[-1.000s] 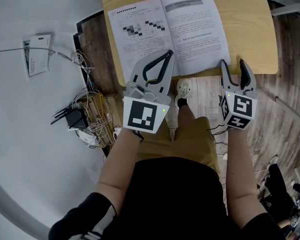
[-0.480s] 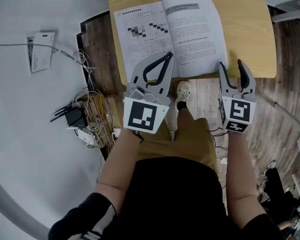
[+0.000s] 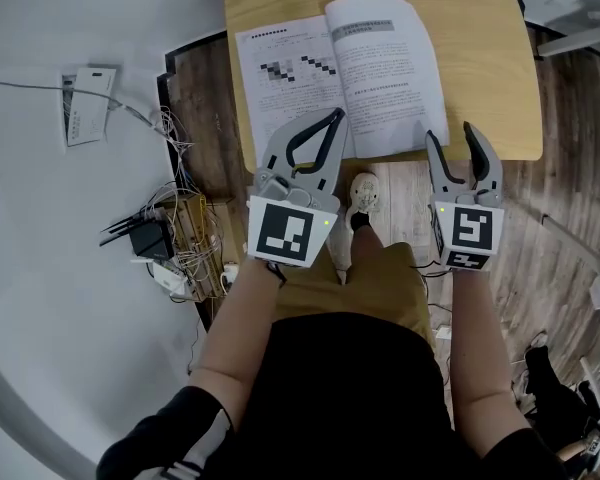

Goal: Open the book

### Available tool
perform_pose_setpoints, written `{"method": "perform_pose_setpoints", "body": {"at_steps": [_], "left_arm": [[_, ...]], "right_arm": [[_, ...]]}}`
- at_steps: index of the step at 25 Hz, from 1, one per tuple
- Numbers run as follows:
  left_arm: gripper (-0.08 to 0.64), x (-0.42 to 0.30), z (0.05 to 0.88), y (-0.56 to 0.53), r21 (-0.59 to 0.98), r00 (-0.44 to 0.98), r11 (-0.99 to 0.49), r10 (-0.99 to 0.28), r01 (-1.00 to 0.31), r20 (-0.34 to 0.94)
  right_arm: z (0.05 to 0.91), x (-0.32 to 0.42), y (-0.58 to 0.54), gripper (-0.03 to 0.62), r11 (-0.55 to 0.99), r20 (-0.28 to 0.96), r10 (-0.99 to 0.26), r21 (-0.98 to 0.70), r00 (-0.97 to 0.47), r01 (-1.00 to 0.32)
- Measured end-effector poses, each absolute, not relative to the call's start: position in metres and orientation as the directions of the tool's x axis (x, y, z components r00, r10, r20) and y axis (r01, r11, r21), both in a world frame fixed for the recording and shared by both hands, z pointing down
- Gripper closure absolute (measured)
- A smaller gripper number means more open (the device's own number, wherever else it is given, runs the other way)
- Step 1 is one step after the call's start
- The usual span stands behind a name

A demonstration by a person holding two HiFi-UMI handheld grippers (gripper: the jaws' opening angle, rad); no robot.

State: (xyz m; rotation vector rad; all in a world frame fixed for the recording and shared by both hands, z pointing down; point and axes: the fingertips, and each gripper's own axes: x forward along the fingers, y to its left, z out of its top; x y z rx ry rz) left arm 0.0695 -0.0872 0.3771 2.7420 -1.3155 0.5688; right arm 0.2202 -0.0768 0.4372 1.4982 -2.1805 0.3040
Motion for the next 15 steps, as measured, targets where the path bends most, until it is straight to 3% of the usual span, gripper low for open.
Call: {"method": "perform_pose_setpoints", "body": {"at_steps": [15], "left_arm": [[0.549,0.058,0.313,-0.077,-0.169,0.533,-0.589,-0.796,-0.79,0.286]], "right_arm": [[0.361,0.184,-0.075,0.344,0.496,0.381,-0.819,0.093,-0.429,-0.863]]}}
